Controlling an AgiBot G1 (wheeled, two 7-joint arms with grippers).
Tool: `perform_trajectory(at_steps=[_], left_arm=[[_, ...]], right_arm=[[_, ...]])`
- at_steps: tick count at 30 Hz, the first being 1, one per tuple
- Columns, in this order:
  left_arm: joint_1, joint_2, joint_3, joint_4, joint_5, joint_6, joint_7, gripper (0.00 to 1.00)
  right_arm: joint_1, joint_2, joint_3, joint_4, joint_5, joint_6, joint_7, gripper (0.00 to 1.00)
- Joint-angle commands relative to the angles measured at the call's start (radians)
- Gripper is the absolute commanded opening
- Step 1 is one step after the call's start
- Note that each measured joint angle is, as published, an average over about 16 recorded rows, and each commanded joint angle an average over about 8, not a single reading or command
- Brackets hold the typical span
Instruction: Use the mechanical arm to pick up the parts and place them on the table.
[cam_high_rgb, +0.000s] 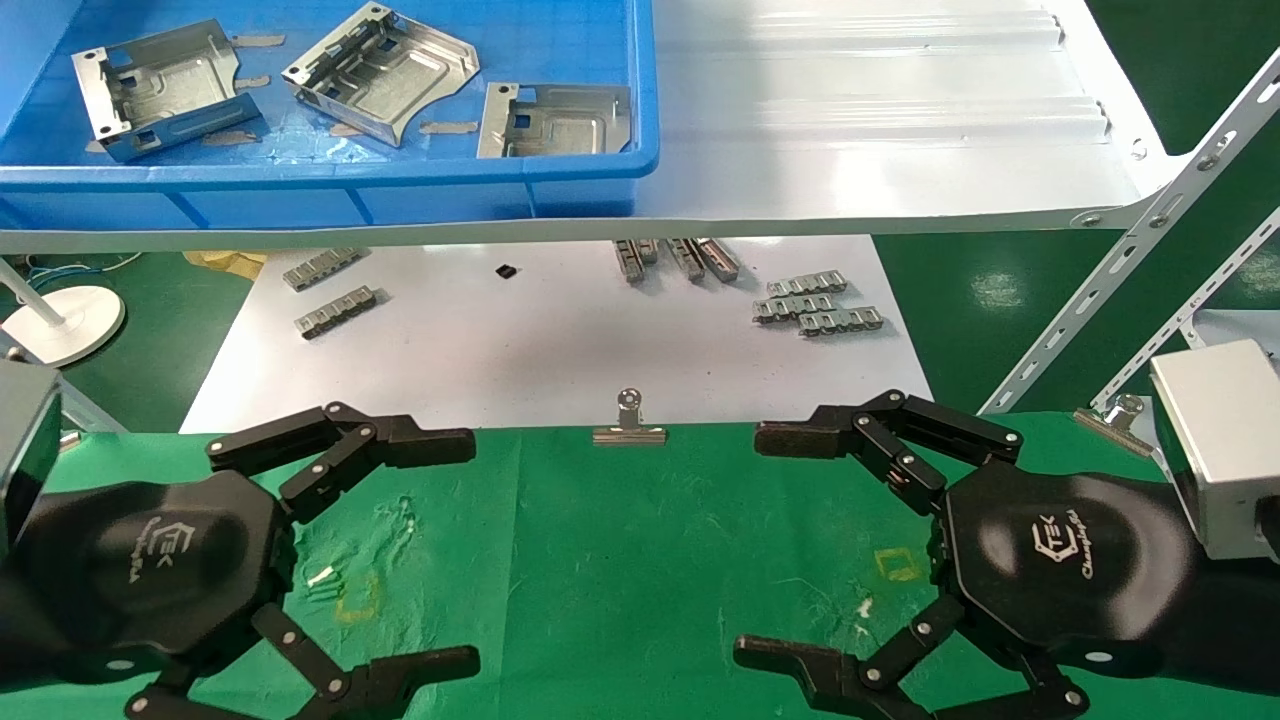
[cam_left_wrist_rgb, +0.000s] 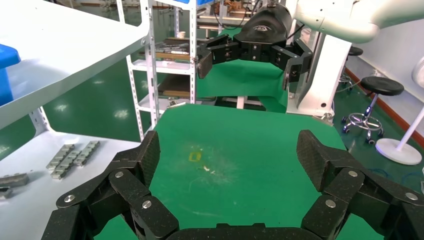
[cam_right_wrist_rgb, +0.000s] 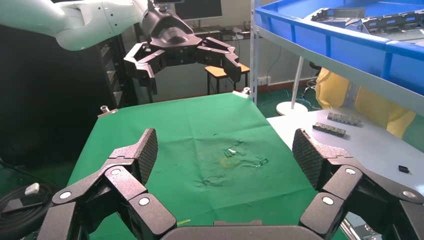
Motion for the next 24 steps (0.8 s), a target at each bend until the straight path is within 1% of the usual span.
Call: perform_trajectory(at_steps=[1, 15, 16, 23, 24], left_arm=[[0.000, 0.000, 0.000, 0.000, 0.000, 0.000, 0.000, 1.00], [0.000, 0.000, 0.000, 0.000, 0.000, 0.000, 0.000, 1.00], [0.000, 0.000, 0.000, 0.000, 0.000, 0.000, 0.000, 1.00], [0.000, 0.000, 0.000, 0.000, 0.000, 0.000, 0.000, 1.00], [0.000, 0.000, 0.000, 0.000, 0.000, 0.000, 0.000, 1.00]], right_arm=[[0.000, 0.000, 0.000, 0.000, 0.000, 0.000, 0.000, 1.00], [0.000, 0.000, 0.000, 0.000, 0.000, 0.000, 0.000, 1.00], [0.000, 0.000, 0.000, 0.000, 0.000, 0.000, 0.000, 0.90], [0.000, 0.000, 0.000, 0.000, 0.000, 0.000, 0.000, 0.03], [0.000, 0.000, 0.000, 0.000, 0.000, 0.000, 0.000, 0.00]])
